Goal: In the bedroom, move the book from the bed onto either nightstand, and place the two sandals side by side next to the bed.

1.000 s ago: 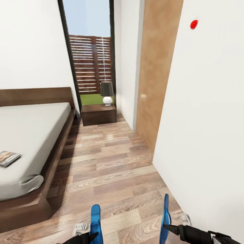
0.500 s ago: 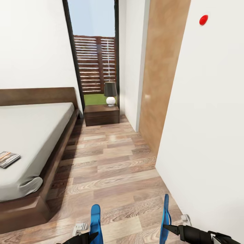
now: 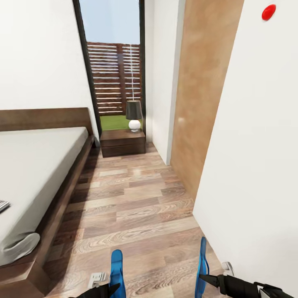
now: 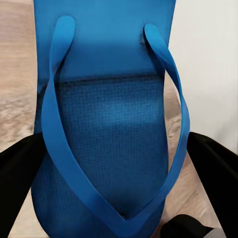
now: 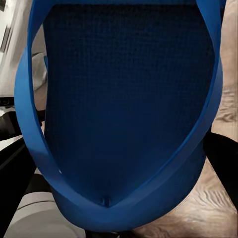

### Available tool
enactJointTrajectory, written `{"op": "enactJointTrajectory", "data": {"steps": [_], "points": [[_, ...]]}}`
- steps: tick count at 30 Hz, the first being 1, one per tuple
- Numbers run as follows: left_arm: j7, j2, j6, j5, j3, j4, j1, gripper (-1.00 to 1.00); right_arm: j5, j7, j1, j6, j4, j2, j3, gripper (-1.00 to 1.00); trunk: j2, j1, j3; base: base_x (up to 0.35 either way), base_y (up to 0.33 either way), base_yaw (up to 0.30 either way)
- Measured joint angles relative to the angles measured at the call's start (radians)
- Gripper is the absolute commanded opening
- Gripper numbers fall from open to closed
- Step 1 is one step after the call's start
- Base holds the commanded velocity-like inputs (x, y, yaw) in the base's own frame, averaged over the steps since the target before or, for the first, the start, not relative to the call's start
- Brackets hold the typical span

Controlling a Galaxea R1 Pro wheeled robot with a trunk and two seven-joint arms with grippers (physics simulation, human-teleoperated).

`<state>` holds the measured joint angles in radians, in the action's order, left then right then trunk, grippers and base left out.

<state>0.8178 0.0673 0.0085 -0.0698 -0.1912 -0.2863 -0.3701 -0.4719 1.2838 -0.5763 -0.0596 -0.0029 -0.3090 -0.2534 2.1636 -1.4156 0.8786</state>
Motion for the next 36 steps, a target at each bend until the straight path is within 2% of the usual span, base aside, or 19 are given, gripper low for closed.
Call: {"op": "enactJointTrajectory", "data": {"steps": [11,36], "points": [[0.0,0.0,0.0,0.0,0.001,0.0,0.001,-1.0,0.0,0.0,0.0,0.0,0.0,0.0,0.0,-1.0,0.0,0.0,0.0,0.329,0.0,0.19],[0.0,0.0,0.0,0.0,0.0,0.0,0.0,-1.0,0.0,0.0,0.0,0.0,0.0,0.001,-0.001,-1.0,0.0,0.0,0.0,0.329,0.0,0.017]]}}
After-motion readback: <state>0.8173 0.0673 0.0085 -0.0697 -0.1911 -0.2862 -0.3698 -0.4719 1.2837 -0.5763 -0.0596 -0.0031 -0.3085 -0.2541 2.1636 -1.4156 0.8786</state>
